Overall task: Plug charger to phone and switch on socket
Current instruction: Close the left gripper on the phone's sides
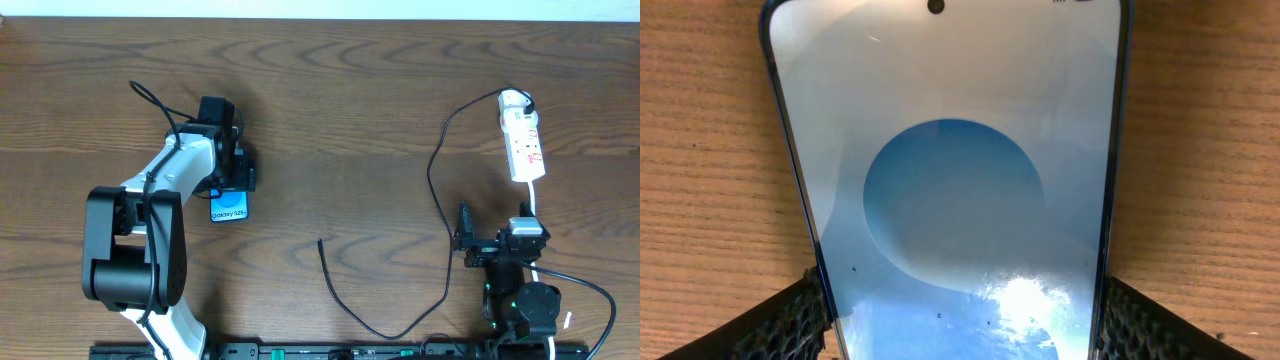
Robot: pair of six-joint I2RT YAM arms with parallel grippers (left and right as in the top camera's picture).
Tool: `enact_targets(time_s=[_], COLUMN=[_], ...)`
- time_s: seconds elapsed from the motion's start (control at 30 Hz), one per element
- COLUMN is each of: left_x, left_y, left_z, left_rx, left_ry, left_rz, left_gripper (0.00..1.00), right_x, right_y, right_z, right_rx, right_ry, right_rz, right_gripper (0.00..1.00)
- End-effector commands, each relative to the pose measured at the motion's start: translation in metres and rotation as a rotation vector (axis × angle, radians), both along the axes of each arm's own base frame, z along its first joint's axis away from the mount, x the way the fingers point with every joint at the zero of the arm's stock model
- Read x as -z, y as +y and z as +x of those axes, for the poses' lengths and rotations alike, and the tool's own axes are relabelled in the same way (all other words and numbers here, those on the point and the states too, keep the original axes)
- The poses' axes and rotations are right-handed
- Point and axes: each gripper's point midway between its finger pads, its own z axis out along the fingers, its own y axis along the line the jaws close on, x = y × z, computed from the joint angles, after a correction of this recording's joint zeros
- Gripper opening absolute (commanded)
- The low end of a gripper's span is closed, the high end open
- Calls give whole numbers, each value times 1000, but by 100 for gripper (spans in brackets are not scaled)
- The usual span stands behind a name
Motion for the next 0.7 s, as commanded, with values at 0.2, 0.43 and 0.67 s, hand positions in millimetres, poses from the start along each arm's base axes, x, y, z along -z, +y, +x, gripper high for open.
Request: enact_targets(time_s=[0.2, 0.43, 0.67], left_x=[14, 14, 14], left_y=[7, 7, 7], left_z=[-19, -19, -19], left_rx=[-6, -6, -6], left_ry=[63, 63, 63], left_rz=[41, 41, 41], left_gripper=[75, 55, 44], right_x=[0, 0, 0], right_y=[3, 3, 3], right_z=[0, 0, 0], right_rx=[-13, -13, -13], right_ry=[-2, -2, -2], right_rz=[-4, -4, -4], right_gripper=[99, 99, 99])
